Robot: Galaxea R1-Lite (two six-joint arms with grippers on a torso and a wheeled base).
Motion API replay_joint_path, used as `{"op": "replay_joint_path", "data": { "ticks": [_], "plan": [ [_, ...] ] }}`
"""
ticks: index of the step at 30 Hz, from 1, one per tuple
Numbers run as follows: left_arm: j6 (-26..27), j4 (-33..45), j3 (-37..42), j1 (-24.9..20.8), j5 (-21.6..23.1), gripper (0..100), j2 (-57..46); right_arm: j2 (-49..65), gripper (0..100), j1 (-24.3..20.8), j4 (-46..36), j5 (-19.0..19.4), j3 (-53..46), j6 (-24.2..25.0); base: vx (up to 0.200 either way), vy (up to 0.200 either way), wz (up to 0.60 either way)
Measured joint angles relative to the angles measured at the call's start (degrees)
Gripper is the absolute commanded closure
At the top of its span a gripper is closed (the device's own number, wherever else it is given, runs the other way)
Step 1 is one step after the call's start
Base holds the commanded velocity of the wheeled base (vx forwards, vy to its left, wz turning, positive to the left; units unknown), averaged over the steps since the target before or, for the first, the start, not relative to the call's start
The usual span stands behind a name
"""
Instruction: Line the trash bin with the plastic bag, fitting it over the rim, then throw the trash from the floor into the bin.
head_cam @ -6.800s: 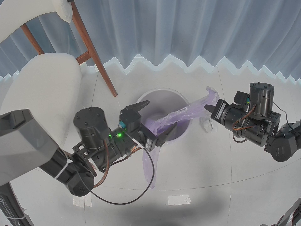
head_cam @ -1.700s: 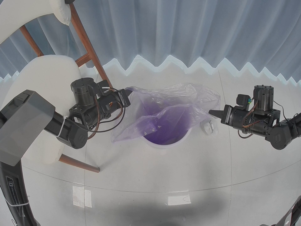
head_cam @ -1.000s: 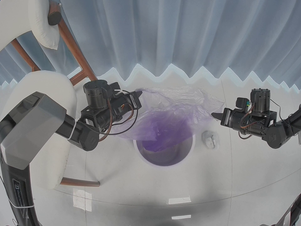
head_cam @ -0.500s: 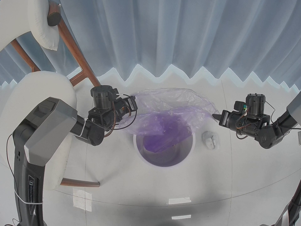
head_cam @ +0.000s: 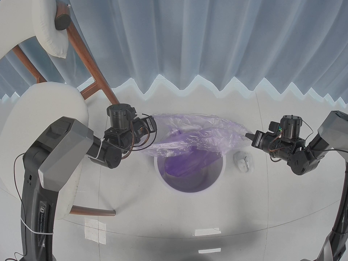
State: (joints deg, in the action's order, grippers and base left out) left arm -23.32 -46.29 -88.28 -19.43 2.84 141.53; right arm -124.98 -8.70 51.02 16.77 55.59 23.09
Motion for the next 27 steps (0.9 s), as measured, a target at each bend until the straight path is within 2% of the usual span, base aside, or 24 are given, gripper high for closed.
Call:
{"op": "replay_joint_path", "data": {
  "ticks": [8, 16, 21, 27],
  "plan": [
    [0.2, 4.39, -1.32, 0.87, -1.67, 100, 1.3, -5.73, 100, -0.13, 3.86, 0.0, 0.72, -0.02, 0.0, 0.0, 0.0],
    [4.99, 3.34, -2.71, 1.44, -4.34, 100, 3.89, -8.68, 100, -0.37, 5.06, 0.22, 0.72, 0.04, 0.0, 0.0, 0.0],
    [5.86, 2.63, 0.17, 1.85, -4.34, 100, 3.6, -8.55, 100, -0.16, 4.64, 1.07, 0.11, 0.09, 0.0, 0.0, 0.0],
    [9.75, 1.16, 6.81, 2.1, -4.29, 100, 1.8, -6.61, 100, 0.37, 1.72, 4.9, -1.87, 0.23, 0.0, 0.0, 0.0]
  ]
}}
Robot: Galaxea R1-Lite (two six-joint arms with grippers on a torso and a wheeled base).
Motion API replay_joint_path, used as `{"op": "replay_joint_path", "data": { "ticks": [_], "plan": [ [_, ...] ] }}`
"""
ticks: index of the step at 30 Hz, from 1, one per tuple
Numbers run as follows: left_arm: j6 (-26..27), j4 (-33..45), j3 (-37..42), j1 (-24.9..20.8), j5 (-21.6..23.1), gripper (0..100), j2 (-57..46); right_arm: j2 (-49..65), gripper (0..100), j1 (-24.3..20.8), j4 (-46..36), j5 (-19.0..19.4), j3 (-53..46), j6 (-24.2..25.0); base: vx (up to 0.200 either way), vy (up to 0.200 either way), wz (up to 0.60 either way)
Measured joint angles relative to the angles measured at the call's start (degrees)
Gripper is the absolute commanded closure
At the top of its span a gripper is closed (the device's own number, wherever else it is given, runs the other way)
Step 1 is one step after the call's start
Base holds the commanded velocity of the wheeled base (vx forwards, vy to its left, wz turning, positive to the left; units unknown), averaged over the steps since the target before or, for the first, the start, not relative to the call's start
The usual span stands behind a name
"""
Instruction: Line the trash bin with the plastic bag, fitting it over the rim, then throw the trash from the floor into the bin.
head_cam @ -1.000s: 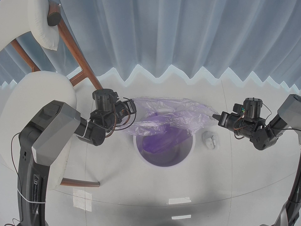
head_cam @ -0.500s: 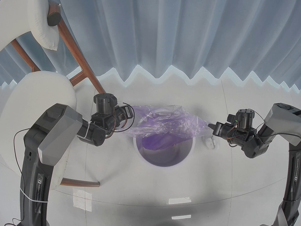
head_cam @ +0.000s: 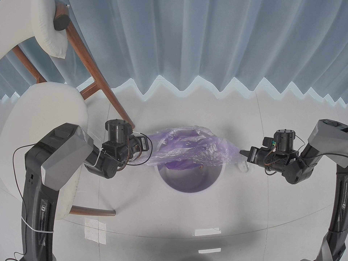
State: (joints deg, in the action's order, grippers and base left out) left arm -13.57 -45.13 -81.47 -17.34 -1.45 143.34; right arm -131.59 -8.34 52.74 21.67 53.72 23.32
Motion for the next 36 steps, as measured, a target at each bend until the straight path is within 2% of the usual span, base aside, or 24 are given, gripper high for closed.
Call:
{"op": "replay_joint_path", "data": {
  "ticks": [6, 18, 19, 24, 25, 31, 36],
  "plan": [
    [1.5, -4.77, 5.73, -0.24, 0.0, 100, -1.06, 2.15, 100, 0.22, -3.91, 2.46, -2.05, -0.33, 0.0, 0.0, 0.0],
    [4.27, -16.64, 9.14, -1.05, 0.44, 100, -0.17, 3.13, 100, 0.29, -4.4, 2.66, -0.76, 0.07, 0.0, 0.0, 0.0],
    [4.27, -16.73, 9.17, -1.23, 0.5, 100, -0.06, 3.23, 0, 0.29, -4.55, 2.63, -0.59, 0.18, 0.0, 0.0, 0.0],
    [4.27, -17.32, 9.34, -1.84, 0.5, 100, 0.11, 4.52, 0, 0.11, -8.12, 2.62, -0.28, 0.95, 0.0, 0.0, 0.0],
    [4.24, -17.41, 9.36, -1.93, 0.5, 0, 0.11, 4.92, 0, 0.1, -7.94, 2.62, -0.21, 1.28, 0.0, 0.0, 0.0],
    [3.78, -17.58, 10.14, -2.56, 0.39, 0, -0.45, 10.28, 0, -0.06, -7.79, 2.6, -0.98, 8.01, 0.0, 0.0, 0.0],
    [2.76, -17.9, 12.62, -4.13, -0.11, 0, -2.51, 16.7, 0, -1.35, -13.6, 2.62, -2.05, 10.62, 0.0, 0.0, 0.0]
  ]
}}
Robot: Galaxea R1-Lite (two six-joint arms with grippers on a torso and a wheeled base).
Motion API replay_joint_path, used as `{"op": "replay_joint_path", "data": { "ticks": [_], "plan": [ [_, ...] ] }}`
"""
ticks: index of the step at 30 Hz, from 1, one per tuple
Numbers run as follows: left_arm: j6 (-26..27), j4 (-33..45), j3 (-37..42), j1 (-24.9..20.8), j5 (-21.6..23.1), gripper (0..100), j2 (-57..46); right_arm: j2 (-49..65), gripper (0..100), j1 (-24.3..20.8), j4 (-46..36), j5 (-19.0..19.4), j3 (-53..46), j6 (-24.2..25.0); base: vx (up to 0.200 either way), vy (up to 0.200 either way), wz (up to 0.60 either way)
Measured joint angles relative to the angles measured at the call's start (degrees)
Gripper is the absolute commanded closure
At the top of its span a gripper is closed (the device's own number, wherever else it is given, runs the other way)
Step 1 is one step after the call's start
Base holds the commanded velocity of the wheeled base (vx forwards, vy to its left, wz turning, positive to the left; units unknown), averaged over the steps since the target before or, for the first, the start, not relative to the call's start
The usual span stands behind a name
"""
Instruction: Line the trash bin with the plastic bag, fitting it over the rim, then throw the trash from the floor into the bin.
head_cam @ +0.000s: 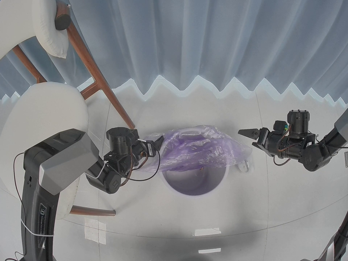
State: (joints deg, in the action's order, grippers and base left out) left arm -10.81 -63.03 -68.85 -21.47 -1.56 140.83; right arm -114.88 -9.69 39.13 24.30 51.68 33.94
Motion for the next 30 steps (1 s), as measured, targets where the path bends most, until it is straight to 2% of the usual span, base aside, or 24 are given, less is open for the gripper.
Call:
{"op": "replay_joint_path", "data": {
  "ticks": [3, 6, 11, 16, 22, 30],
  "plan": [
    [0.01, -0.11, 2.07, -0.74, -0.98, 0, -1.35, 2.84, 0, -1.8, -5.23, -0.1, -0.44, 1.19, 0.0, 0.0, 0.0],
    [0.88, -0.23, 3.83, -1.16, -2.54, 0, -2.66, 5.21, 0, -5.99, -8.7, -0.35, -0.74, 3.88, 0.0, 0.0, 0.0],
    [2.3, -1.1, 6.34, -1.29, -4.23, 0, -5.79, 7.78, 0, -14.15, -11.02, -3.5, -1.51, 9.47, 0.0, 0.0, 0.0],
    [2.74, -1.57, 8.72, -1.01, -4.6, 0, -9.2, 7.86, 0, -19.52, -11.41, -5.11, -2.29, 12.37, 0.0, 0.0, 0.0],
    [2.8, -1.73, 9.95, -0.85, -4.51, 0, -11.39, 4.46, 0, -23.19, -7.55, -7.19, -2.51, 14.77, 0.0, 0.0, 0.0],
    [2.47, -1.71, 10.39, -1.01, -4.35, 0, -14.48, -3.64, 0, -25.7, 4.11, -12.37, -2.12, 16.75, 0.0, 0.0, 0.0]
  ]
}}
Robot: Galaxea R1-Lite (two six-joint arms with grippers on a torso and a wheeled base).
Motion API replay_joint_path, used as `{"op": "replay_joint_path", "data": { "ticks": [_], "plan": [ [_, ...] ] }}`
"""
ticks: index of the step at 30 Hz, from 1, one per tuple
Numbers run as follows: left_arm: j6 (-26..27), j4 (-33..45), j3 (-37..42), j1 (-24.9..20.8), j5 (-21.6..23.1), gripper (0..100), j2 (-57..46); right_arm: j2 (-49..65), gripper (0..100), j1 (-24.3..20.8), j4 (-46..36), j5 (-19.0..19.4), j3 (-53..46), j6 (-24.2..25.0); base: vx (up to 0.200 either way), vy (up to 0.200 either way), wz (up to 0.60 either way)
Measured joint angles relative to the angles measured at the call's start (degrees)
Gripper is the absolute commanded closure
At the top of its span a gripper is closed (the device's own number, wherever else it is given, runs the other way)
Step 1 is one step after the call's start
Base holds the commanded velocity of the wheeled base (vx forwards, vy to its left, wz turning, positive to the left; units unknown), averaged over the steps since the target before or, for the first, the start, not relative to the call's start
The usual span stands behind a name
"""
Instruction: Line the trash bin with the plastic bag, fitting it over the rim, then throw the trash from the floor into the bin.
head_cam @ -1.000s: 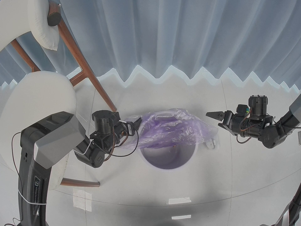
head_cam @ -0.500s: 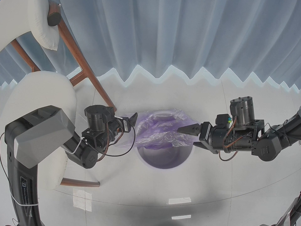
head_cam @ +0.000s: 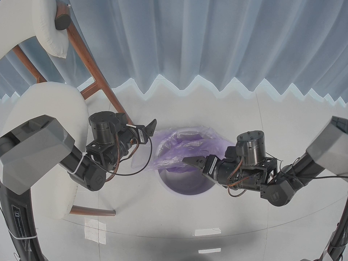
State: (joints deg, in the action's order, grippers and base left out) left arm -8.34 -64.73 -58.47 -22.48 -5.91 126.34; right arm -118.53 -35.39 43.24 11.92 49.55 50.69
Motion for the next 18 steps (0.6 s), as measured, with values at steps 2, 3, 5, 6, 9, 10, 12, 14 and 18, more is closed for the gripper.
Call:
{"op": "replay_joint_path", "data": {
  "ticks": [2, 3, 5, 6, 9, 10, 12, 14, 18],
  "plan": [
    [-0.04, 0.02, 0.09, -0.1, 0.01, 0, -0.82, -1.95, 0, -0.33, 0.88, -0.93, 0.68, 0.73, 0.0, 0.0, 0.0],
    [-0.06, 0.02, 0.12, -0.12, 0.01, 0, -1.15, -2.72, 0, -0.41, 1.18, -1.22, 1.02, 1.12, 0.0, 0.0, 0.0],
    [-0.06, 0.04, 0.15, -0.09, 0.04, 0, -1.65, -3.8, 0, -0.46, 1.23, -1.34, 1.38, 1.58, 0.0, 0.0, 0.0],
    [-0.04, 0.04, 0.2, -0.04, 0.04, 0, -1.89, -4.32, 0, -0.46, 1.32, -1.39, 1.62, 1.91, 0.0, 0.0, 0.0],
    [-0.02, -0.02, 0.34, 0.1, 0.04, 0, -2.52, -5.69, 0, -0.41, 2.38, -2.05, 2.58, 2.27, 0.0, 0.0, 0.0],
    [0.0, -0.02, 0.52, 0.1, 0.04, 0, -2.72, -6.19, 0, -0.3, 3.1, -2.97, 2.97, 2.27, 0.0, 0.0, 0.0],
    [0.02, -0.02, 0.8, 0.1, 0.04, 0, -3.05, -7.24, 0, 0.02, 5.1, -5.22, 3.64, 2.19, 0.0, 0.0, 0.0],
    [0.05, -0.05, 1.13, 0.1, 0.06, 0, -3.41, -8.59, 0, 0.39, 8.16, -7.44, 4.58, 2.07, 0.0, 0.0, 0.0],
    [0.13, -0.05, 1.55, -0.01, 0.09, 0, -3.96, -10.69, 100, 0.96, 12.35, -9.02, 5.66, 1.91, 0.0, 0.0, 0.0]
  ]
}}
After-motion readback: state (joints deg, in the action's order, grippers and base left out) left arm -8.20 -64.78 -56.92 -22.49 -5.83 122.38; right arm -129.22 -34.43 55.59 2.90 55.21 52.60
